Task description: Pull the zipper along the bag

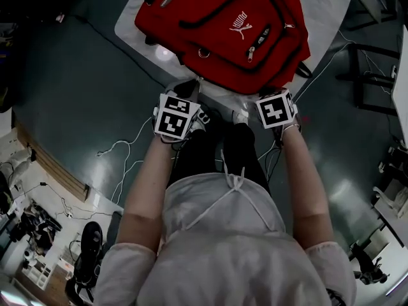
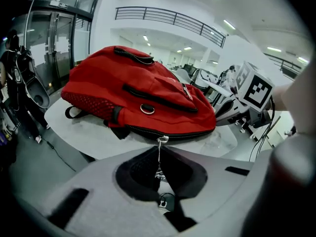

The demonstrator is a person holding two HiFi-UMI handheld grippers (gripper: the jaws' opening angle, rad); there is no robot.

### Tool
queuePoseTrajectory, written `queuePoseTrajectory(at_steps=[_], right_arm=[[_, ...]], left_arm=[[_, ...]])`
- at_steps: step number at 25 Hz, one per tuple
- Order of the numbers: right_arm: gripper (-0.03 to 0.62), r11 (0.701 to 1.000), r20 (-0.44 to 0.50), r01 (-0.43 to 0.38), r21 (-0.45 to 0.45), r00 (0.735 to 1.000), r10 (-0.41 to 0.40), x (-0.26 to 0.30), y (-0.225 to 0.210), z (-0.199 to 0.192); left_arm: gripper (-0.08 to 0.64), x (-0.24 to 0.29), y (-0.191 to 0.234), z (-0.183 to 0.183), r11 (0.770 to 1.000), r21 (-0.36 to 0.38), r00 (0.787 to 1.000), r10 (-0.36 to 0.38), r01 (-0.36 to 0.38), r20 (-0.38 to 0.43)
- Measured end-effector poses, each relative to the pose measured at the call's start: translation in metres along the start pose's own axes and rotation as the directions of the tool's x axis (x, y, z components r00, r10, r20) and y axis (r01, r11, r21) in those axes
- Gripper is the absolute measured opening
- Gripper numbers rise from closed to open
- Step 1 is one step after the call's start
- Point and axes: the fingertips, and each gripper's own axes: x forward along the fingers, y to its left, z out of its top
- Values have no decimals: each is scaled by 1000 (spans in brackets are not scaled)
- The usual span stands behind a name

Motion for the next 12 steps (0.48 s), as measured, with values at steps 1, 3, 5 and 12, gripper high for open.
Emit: queuePoseTrajectory(at_steps=[1, 3, 5, 12], right_arm=[[26, 1000, -1, 11, -5, 1000, -11, -1, 0, 0], [26, 999, 0, 33, -16, 999, -33, -1, 0, 0], [26, 999, -9, 48, -17, 999, -48, 0, 1, 0], [26, 995, -23, 101, -13, 995, -101, 3, 0, 3]], left_arm=[[23, -1, 4, 1, 1000, 7, 1000, -3, 3, 2], [23, -1, 12, 2, 1000, 21, 1000, -1, 1, 0], [23, -2, 22, 1, 999, 34, 1000, 10, -9, -1], [23, -7, 55, 10, 998, 52, 1000, 20, -20, -5]])
